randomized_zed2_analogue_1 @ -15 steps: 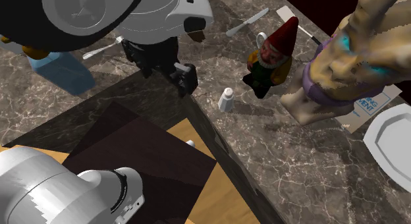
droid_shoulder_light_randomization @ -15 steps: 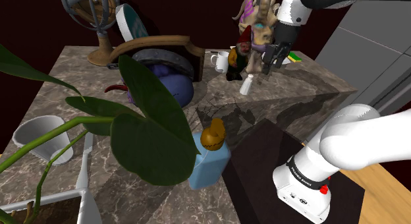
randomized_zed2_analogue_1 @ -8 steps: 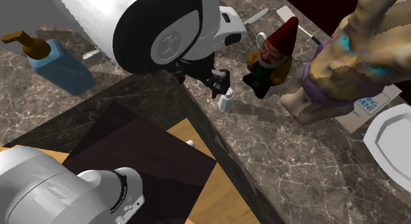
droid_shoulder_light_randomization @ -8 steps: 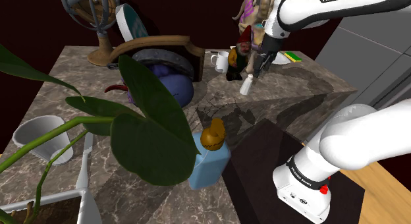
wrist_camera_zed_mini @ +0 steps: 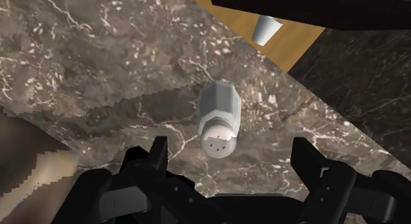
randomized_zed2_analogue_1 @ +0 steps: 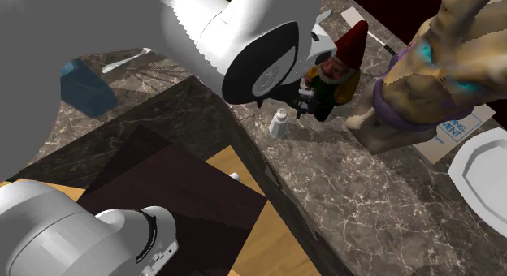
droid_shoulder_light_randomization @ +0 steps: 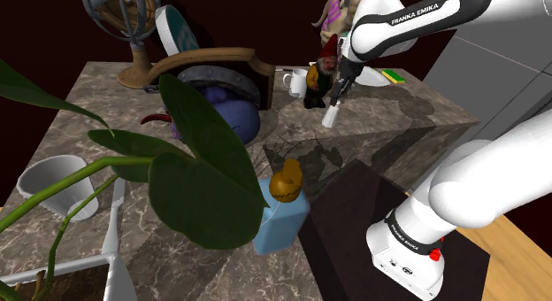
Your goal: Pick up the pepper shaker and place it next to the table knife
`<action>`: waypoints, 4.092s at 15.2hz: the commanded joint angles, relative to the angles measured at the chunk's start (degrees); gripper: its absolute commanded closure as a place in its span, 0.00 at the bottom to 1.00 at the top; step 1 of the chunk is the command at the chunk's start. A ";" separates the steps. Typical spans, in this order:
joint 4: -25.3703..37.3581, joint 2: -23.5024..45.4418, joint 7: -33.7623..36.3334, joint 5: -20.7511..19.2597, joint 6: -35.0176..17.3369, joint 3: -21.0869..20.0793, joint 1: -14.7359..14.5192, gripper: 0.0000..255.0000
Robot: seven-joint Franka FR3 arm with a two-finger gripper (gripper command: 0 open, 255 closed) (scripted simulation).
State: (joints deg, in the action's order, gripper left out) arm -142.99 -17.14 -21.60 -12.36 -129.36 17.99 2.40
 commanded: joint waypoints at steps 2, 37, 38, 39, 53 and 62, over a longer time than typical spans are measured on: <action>-0.45 2.26 -0.62 0.03 -3.17 0.52 -0.08 0.00; 2.63 -0.26 -1.09 0.11 2.36 0.14 -0.04 1.00; 3.10 -0.65 -1.12 0.13 3.21 0.05 -0.05 1.00; 3.58 -1.01 -1.15 0.15 4.05 -0.05 -0.06 1.00; 11.51 -4.56 -1.76 0.70 15.47 -1.28 -0.30 1.00; 15.20 -5.60 0.72 1.58 20.59 -3.82 -1.49 1.00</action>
State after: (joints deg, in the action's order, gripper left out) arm -127.68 -22.54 -21.90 -10.96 -109.01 14.91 1.26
